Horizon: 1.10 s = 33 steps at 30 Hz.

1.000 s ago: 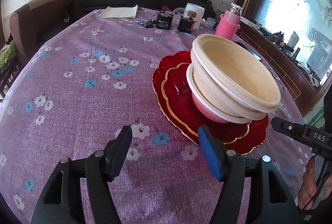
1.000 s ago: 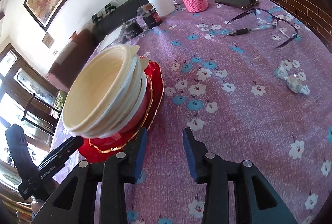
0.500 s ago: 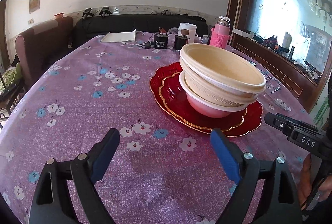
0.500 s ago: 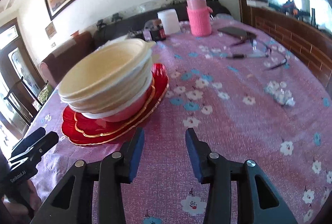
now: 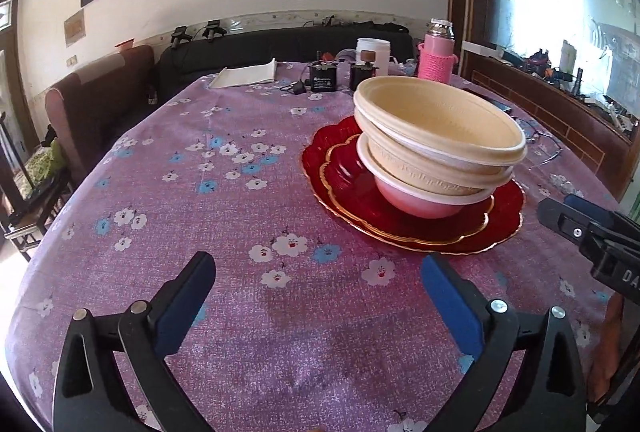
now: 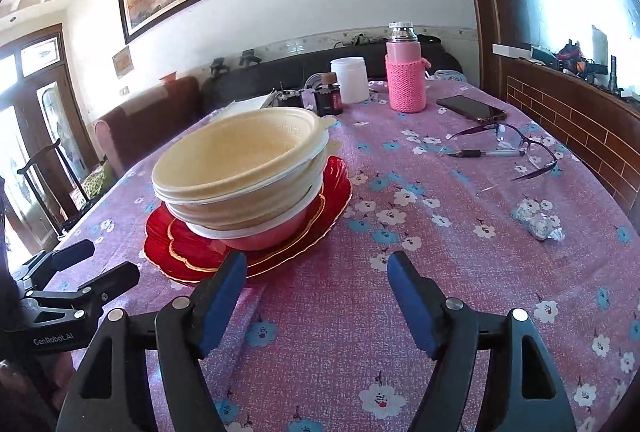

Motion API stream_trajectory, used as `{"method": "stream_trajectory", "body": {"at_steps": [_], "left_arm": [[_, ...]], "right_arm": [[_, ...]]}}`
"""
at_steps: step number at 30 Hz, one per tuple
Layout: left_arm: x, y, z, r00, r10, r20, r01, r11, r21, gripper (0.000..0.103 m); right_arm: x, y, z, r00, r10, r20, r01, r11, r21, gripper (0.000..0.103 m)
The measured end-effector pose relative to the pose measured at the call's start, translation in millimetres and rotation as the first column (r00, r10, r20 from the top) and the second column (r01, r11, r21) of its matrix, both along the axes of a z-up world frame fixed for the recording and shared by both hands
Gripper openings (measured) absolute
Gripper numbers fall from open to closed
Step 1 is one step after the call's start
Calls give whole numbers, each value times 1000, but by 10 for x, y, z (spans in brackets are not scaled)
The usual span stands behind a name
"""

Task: Organize plates and bowls

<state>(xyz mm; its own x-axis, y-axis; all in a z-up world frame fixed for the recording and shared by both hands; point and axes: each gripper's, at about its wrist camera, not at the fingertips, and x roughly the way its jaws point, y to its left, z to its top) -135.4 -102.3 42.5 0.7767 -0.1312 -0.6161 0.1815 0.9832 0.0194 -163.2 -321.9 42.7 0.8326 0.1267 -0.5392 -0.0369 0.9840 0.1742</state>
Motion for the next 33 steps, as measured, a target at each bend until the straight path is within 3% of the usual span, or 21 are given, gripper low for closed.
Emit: {"method": "stream_trajectory", "body": {"at_steps": [4,9,14,18,33], "left_arm": [[56,-54,34,1000,17,5,-17,999,42,103],[-2,-109,103,994,28,106,-35,998,58,103],[114,-140,50,999,17,30,-20,995,98,103],[96,-110,59,999,26,41,-29,996,87,103],[107,-104,40,999,48,26,-50,993,105,103]], "right_arm": [[-26,-12,6,1000,7,11,-7,1000,14,77],[-43,-8,5,1000,-1,15,1,1000,11,82],[-21,-37,-6,1000,-20,0,20,1000,19,94],[-14,-101,-4,999,-49,0,49,998,47,102],[16,-181,-19,997,-70,-10,71,994,82,102]]}}
